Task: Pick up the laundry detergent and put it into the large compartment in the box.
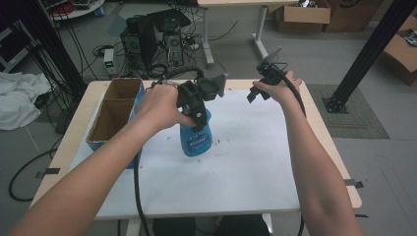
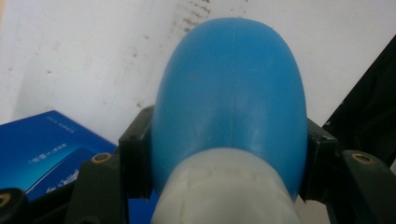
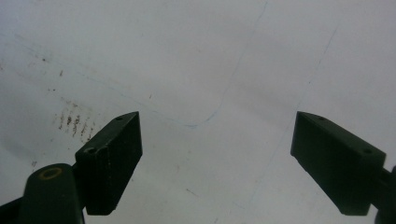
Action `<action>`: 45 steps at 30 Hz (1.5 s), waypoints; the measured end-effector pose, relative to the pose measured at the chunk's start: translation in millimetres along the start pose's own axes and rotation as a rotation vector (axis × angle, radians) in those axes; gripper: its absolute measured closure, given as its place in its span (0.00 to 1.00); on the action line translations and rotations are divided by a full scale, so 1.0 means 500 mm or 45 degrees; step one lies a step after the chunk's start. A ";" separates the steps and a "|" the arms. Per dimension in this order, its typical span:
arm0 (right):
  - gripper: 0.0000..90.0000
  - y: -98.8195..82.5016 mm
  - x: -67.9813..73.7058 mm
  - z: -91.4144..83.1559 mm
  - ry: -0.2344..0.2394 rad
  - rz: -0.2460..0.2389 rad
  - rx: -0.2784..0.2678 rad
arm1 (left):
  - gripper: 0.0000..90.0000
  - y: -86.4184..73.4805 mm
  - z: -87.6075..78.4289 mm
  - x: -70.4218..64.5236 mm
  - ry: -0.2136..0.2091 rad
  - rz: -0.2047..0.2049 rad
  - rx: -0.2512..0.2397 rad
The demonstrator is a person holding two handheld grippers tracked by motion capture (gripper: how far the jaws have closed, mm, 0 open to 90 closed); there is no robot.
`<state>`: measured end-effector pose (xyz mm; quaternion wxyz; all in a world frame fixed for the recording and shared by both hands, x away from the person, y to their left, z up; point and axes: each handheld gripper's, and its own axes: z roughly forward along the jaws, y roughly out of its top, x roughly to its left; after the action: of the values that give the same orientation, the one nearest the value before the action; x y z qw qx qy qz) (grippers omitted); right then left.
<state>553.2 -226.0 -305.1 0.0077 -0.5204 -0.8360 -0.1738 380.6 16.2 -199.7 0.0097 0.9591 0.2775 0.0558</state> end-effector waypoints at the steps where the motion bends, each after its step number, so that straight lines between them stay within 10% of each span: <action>1: 0.18 -0.001 -0.001 -0.001 0.002 -0.002 0.000 | 0.42 -0.001 -0.021 0.003 0.004 -0.025 -0.008; 11: 0.18 -0.002 0.000 -0.004 0.008 0.000 -0.009 | 0.42 -0.007 -0.110 0.029 0.033 -0.156 -0.008; 24: 0.18 -0.004 0.001 -0.007 0.023 -0.011 -0.017 | 0.42 -0.082 -0.203 0.127 0.033 -0.558 -0.014; 35: 0.18 -0.006 -0.002 -0.011 0.027 -0.001 -0.020 | 0.42 -0.188 -0.226 0.219 0.088 -0.934 -0.026; 45: 0.18 -0.005 -0.003 -0.008 0.032 -0.002 -0.016 | 0.42 -0.261 -0.222 0.278 0.148 -1.166 0.023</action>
<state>550.8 -229.5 -302.5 0.0148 -0.5174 -0.8352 -0.1855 415.5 199.4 -81.5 0.0096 0.7331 0.6731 0.0969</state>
